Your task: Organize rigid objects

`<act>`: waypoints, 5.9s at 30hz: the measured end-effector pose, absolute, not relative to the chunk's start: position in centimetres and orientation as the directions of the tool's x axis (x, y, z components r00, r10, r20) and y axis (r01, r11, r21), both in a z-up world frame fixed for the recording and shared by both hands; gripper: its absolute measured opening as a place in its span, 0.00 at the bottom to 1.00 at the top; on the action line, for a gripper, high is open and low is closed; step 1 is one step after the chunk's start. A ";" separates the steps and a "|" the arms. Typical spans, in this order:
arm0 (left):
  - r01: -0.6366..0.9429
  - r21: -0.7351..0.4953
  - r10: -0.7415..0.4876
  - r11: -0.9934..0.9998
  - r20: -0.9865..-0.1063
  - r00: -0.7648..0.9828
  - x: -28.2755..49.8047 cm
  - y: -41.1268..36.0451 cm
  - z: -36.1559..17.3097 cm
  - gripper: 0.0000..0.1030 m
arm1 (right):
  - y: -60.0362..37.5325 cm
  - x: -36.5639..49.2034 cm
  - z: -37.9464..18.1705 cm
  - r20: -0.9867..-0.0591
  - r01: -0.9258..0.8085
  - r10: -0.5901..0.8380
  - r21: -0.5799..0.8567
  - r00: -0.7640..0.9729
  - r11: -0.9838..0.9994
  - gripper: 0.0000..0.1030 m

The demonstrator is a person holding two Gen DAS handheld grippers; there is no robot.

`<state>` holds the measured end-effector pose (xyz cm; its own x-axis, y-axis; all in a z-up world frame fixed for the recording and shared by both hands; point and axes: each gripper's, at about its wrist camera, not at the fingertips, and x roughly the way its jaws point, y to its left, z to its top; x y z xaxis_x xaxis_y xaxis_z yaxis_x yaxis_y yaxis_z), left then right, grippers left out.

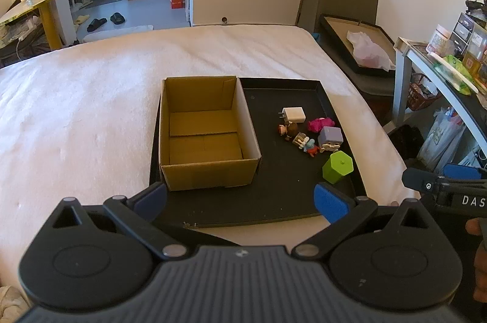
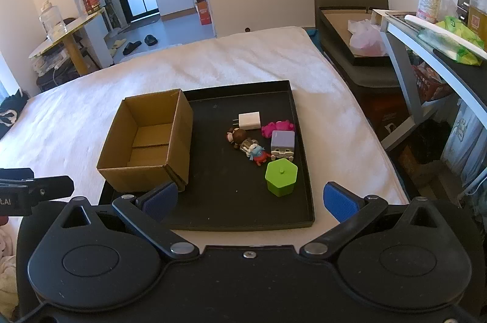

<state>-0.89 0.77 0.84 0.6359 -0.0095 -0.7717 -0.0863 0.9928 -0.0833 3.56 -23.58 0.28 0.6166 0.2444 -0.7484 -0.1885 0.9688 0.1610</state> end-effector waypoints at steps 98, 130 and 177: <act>-0.317 -0.083 0.088 0.945 -0.869 0.487 10.8 11.3 -11.1 0.55 | -23.6 18.5 -16.0 -0.891 0.092 0.128 0.185 0.436 0.978 0.79; -0.317 -0.098 0.086 0.943 -0.851 0.518 10.3 11.1 -11.3 0.08 | -20.5 17.4 -12.4 -0.817 -0.087 0.296 0.292 0.495 0.952 0.50; -0.265 -0.326 -0.122 0.908 -0.809 0.575 9.4 14.6 -12.9 0.11 | -2.1 17.3 -5.5 -0.800 -0.431 0.356 0.137 0.483 0.892 0.50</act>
<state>9.38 14.61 -12.85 0.5753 -0.1225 -0.8087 -0.2646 0.9077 -0.3258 17.34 -2.09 -5.50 0.4832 0.3562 -0.7997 -0.4311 0.8919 0.1368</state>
